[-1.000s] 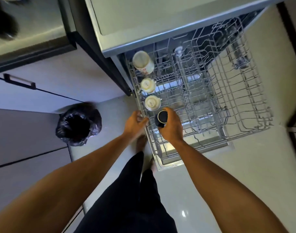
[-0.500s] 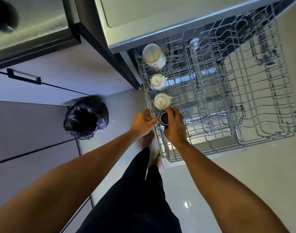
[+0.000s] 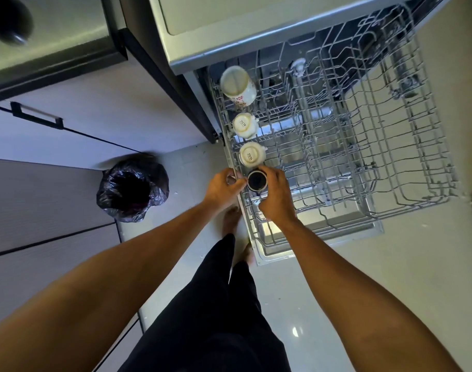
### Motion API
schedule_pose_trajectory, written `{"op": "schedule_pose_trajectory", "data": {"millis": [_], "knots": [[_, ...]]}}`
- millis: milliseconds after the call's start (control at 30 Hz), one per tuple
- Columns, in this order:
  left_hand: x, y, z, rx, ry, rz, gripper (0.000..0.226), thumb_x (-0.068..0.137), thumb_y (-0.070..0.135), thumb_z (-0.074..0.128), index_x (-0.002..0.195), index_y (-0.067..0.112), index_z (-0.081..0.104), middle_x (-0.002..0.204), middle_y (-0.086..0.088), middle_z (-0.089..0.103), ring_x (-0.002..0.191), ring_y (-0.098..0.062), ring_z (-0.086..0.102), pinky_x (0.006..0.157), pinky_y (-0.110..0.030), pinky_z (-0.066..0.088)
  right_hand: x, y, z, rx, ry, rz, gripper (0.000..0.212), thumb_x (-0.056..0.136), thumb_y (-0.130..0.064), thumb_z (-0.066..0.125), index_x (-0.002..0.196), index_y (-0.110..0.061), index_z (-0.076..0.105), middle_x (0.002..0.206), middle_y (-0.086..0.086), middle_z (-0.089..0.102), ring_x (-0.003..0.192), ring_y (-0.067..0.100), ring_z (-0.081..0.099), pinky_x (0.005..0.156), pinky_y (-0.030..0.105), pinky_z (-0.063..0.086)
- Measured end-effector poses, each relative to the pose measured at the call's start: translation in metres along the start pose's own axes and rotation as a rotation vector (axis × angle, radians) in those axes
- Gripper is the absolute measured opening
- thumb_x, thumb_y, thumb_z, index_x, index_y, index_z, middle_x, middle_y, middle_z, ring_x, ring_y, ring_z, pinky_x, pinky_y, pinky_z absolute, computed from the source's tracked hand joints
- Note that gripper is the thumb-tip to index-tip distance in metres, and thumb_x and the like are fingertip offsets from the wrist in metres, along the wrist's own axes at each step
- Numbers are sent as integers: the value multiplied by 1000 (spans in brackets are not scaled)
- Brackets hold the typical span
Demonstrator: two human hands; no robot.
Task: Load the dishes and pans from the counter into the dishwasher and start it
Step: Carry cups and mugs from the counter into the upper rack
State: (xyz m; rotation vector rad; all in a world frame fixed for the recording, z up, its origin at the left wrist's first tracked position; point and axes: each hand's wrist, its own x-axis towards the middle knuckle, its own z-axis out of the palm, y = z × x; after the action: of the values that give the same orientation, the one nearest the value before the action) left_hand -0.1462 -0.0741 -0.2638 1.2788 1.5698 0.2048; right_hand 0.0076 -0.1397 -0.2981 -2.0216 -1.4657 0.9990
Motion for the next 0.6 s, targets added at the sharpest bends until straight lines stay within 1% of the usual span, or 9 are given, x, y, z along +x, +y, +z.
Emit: {"op": "schedule_pose_trajectory", "data": {"millis": [100, 167, 233, 300, 333, 400, 433, 533, 600], "knots": [[-6, -2, -1, -10, 10, -12, 26, 88, 35, 70, 100, 12, 65, 88, -5, 70, 81, -21, 67, 71, -33, 51, -5, -7, -7, 157, 112, 181, 65, 65, 2, 80, 123, -18, 58, 120, 4, 54, 107, 24, 56, 88, 38, 50], [-15, -3, -6, 25, 25, 3, 31, 88, 41, 69, 103, 14, 65, 89, -3, 70, 81, -18, 65, 69, -30, 49, -10, -16, -14, 262, 170, 290, 52, 72, -3, 77, 117, -21, 60, 116, 0, 58, 102, 18, 58, 85, 33, 49], [-27, -6, -13, 22, 29, 30, 22, 90, 37, 68, 100, 18, 67, 92, -2, 70, 84, -18, 66, 70, -26, 50, -16, -25, -23, 374, 171, 382, 39, 78, -8, 74, 110, -25, 61, 105, -3, 65, 94, 15, 64, 77, 29, 50], [-41, -11, -23, 18, 41, 25, 9, 91, 25, 66, 98, 20, 68, 92, -1, 69, 87, -20, 67, 66, -19, 49, -20, -33, -27, 398, 144, 431, 27, 81, -12, 71, 100, -29, 63, 94, -2, 70, 87, 19, 68, 70, 29, 50], [-45, -14, -28, 23, 55, 19, 8, 91, 21, 64, 97, 21, 69, 90, 0, 68, 86, -21, 67, 63, -17, 48, -21, -36, -28, 377, 131, 428, 23, 82, -13, 71, 97, -29, 64, 92, 0, 72, 86, 21, 68, 71, 31, 52], [-59, -20, -47, 45, 95, 32, 6, 90, 19, 64, 91, 23, 68, 82, 5, 65, 82, -19, 66, 62, -22, 47, -24, -52, -30, 354, 100, 379, 21, 84, -11, 70, 91, -30, 65, 92, 2, 72, 86, 22, 69, 75, 38, 57], [-66, -22, -58, 67, 114, 40, 5, 90, 18, 65, 90, 22, 68, 80, 6, 64, 80, -17, 64, 64, -24, 46, -23, -62, -30, 351, 81, 353, 22, 84, -11, 69, 89, -31, 65, 90, 1, 71, 84, 22, 69, 75, 38, 58], [-86, -38, -105, 121, 226, 70, 4, 89, 18, 67, 91, 18, 71, 81, 2, 68, 76, -14, 62, 73, -29, 51, -19, -108, -27, 321, 18, 230, 17, 86, -11, 68, 94, -26, 69, 74, -7, 63, 68, 12, 61, 67, 29, 52], [-96, -52, -140, 138, 286, 49, 9, 89, 17, 66, 94, 16, 73, 84, 0, 70, 76, -13, 62, 75, -29, 51, -14, -139, -16, 277, -49, 147, 15, 88, -12, 68, 100, -20, 70, 73, -13, 59, 66, 7, 56, 66, 25, 46]]}}
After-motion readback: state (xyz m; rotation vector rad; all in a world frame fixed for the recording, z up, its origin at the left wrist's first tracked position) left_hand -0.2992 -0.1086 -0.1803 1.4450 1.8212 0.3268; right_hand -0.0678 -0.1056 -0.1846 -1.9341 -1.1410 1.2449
